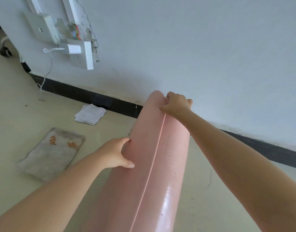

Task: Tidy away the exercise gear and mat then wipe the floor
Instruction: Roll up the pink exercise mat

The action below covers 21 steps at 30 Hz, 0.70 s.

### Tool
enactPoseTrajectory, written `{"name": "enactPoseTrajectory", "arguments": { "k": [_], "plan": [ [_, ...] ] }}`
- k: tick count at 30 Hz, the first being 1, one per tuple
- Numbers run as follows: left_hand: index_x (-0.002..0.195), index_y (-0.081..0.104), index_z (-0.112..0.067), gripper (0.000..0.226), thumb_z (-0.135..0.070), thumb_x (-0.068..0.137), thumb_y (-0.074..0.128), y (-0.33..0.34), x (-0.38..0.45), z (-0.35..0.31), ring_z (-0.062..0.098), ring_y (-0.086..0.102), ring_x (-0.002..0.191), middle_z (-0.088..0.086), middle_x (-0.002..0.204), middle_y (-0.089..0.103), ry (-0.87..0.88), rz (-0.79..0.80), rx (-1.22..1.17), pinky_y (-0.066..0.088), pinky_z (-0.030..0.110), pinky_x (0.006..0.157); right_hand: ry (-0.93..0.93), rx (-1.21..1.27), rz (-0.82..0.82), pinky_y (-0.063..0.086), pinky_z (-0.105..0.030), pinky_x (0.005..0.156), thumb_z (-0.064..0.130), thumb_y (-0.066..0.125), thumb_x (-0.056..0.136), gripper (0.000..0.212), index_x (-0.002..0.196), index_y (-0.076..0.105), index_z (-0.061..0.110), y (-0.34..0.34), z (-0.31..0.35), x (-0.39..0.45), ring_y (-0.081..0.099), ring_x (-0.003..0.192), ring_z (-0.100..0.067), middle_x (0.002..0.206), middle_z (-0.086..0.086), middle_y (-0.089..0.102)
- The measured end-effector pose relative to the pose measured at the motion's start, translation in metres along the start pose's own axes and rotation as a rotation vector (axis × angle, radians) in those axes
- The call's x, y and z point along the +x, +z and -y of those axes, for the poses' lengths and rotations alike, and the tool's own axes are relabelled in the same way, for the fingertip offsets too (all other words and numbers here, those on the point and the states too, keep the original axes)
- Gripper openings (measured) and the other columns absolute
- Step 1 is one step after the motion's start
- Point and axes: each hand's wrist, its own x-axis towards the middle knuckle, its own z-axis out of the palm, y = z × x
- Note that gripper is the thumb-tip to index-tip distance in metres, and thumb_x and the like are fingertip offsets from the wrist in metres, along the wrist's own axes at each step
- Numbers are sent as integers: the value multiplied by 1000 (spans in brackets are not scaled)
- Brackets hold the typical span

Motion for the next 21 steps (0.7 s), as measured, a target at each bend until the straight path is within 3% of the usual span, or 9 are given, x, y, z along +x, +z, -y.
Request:
{"name": "enactPoseTrajectory", "arguments": {
  "k": [3,7,10,12,14,16,18,19,21],
  "plan": [
    [149,24,-26,90,-20,75,75,-21,-42,-9,14,51,124,-8,146,42,-10,22,5,44,21,95,-94,14,-99,22,-30,78,20,47,88,11,83,40,14,-41,21,-38,45,79,-24,74,2,42],
    [140,42,-25,52,-8,92,50,-60,-114,-24,14,56,98,-9,136,52,-6,-43,-139,41,7,61,-175,50,-141,26,-33,92,20,54,87,18,99,54,8,-100,57,-110,53,89,-25,88,-4,47],
    [134,50,-16,38,-13,97,44,-100,-168,-47,17,58,105,1,127,59,-109,-216,-440,39,19,73,-300,96,-287,27,-34,81,12,63,69,16,81,59,2,-132,79,-170,59,70,-30,77,-12,60],
    [128,55,-11,33,-19,97,45,-122,-210,-70,18,57,96,4,109,60,-173,-262,-602,39,24,70,-349,150,-339,28,-31,79,11,65,56,15,67,57,4,-154,91,-214,60,60,-28,68,-9,60],
    [107,62,-10,31,-34,92,49,-142,-250,-92,20,56,90,4,96,57,-234,-315,-677,42,28,72,-400,171,-321,27,-34,83,11,68,54,16,65,57,7,-174,100,-261,62,62,-26,69,-6,62],
    [91,61,-16,35,-48,84,51,-160,-288,-113,21,57,93,5,96,59,-265,-358,-647,48,37,83,-453,221,-289,27,-36,87,13,71,56,17,66,58,10,-193,108,-307,61,69,-20,72,-4,64],
    [114,60,-18,44,-51,84,56,-172,-322,-129,19,57,106,5,116,61,-275,-354,-547,46,32,91,-496,260,-254,27,-37,90,16,67,65,15,74,55,15,-205,114,-349,55,80,-15,76,-2,67],
    [129,52,-17,54,-48,85,59,-176,-335,-134,18,55,115,5,128,57,-268,-335,-471,43,28,92,-519,270,-242,28,-37,91,18,61,70,14,79,51,17,-208,116,-367,52,84,-13,79,-1,68],
    [142,36,-15,68,-40,85,63,-175,-360,-140,20,49,126,3,140,48,-262,-241,-257,39,26,91,-557,283,-197,30,-37,92,19,53,74,14,86,46,19,-213,120,-405,49,90,-12,82,-2,70]
  ]
}}
